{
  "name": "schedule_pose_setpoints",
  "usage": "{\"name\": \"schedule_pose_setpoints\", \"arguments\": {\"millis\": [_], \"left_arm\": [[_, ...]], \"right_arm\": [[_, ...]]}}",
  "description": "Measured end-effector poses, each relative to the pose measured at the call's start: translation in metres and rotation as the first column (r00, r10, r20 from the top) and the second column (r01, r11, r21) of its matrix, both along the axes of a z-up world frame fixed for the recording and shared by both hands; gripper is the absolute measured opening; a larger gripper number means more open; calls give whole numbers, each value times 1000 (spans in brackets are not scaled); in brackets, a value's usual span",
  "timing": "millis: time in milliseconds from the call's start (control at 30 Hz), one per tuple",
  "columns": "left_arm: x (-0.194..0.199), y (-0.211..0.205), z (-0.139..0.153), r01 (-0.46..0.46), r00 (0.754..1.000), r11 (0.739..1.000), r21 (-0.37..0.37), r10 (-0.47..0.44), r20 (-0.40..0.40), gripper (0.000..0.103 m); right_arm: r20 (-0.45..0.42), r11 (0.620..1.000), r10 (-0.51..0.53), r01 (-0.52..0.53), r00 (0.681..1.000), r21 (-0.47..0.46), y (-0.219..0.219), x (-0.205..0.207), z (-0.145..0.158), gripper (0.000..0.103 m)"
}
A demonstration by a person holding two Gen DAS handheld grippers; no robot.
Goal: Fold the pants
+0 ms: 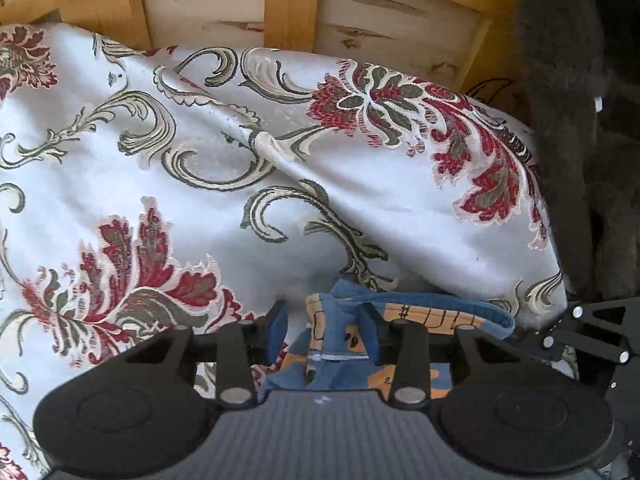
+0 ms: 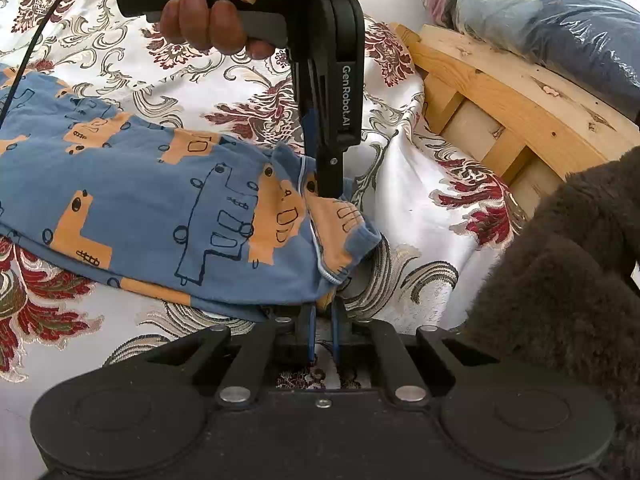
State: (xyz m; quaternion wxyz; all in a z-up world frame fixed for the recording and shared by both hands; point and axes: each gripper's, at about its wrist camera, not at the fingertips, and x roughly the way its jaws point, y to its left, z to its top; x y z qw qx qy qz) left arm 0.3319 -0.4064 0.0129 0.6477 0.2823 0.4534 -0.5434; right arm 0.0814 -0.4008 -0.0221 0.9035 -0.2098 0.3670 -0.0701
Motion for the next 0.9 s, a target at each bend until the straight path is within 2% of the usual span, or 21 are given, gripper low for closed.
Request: {"name": "schedule_pose_setpoints", "arguments": {"millis": [33,67,100,200,400,467,567,667,767,900], "left_arm": [[0,-2,-1,7,1000,1000,2,-7,0,40],[0,-5,-3,19,1000,1000,3,-19,2,31],[-1,-6,-3,36,999,999,1,-36,4,29],[-10,-12,-4,76,995,997,10,-77,68,29],[-8,-22,-10,41,998,999,29,-42,55,30],[-19,-19,-10,45,994,999,20,-47,98,17],[-40,-10,-1,46,978,999,8,-47,205,12],[-50,6,18,-2,968,997,-79,22,250,11],[-60,14,24,35,958,991,-131,4,288,12],[-60,13,18,51,956,991,-128,-11,293,16]], "right_arm": [[-1,1000,1,-1,1000,0,0,0,0,8],[-1,1000,1,-1,1000,1,0,0,0,8],[0,1000,1,-1,1000,0,0,0,0,8],[0,1000,0,0,1000,-2,0,1,-1,8],[37,1000,-11,11,999,6,-3,-1,4,4],[81,999,-15,18,997,-37,0,-6,9,4],[144,992,-24,42,989,-123,2,-10,14,4],[128,989,-41,58,991,-139,-1,-4,12,4],[146,987,-58,79,988,-143,-3,-2,16,4],[131,983,-60,82,990,-166,1,0,15,5]]}}
